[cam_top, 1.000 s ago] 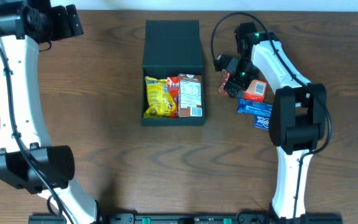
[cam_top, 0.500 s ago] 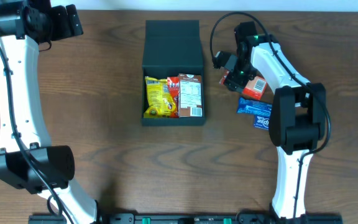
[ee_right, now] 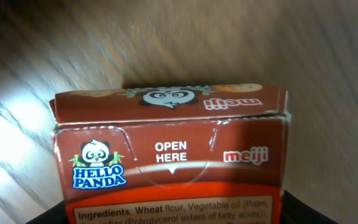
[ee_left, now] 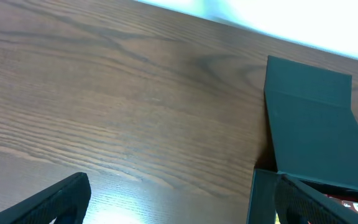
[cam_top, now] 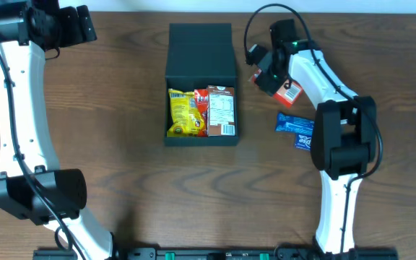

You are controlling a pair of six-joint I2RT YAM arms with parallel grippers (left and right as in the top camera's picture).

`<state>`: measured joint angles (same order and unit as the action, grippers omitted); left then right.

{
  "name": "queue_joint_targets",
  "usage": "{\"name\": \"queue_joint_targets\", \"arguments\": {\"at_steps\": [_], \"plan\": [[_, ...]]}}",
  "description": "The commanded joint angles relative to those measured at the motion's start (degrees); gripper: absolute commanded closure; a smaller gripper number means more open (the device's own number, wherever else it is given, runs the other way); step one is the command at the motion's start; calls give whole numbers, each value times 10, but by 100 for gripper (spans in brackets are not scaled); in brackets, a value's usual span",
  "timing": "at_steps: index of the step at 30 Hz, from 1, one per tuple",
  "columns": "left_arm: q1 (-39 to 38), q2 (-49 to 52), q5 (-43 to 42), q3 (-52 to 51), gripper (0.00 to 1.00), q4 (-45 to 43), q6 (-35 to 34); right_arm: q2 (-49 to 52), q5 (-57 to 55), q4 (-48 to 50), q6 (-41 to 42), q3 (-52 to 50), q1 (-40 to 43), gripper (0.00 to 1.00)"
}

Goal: Pack container
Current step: 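Carry the Hello Panda box left and lower it into the box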

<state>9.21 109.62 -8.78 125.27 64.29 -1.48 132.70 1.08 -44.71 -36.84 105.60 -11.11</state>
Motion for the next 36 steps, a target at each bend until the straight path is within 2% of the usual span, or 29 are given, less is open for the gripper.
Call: {"name": "queue_joint_targets", "arguments": {"at_steps": [1, 4, 7, 13, 17, 24, 31, 36], "plan": [[1, 7, 2, 0, 5, 2, 1, -3, 7, 6, 61, 21, -18, 37], [1, 7, 1, 0, 5, 2, 0, -5, 7, 3, 94, 57, -28, 44], [1, 7, 1, 0, 5, 3, 0, -9, 7, -6, 133, 109, -38, 46], [1, 7, 2, 0, 5, 7, 0, -11, 9, -48, 202, 205, -52, 47], [1, 7, 2, 0, 5, 9, 0, -11, 36, -78, 295, 258, -75, 46], [1, 7, 2, 0, 5, 8, 0, -11, 78, -94, 511, 267, -139, 51], [1, 7, 4, 0, 5, 11, 0, -11, 76, -108, 568, 265, -207, 53], [2, 7, 4, 0, 5, 16, 2, -11, 26, -120, 596, 262, -253, 53]]}}
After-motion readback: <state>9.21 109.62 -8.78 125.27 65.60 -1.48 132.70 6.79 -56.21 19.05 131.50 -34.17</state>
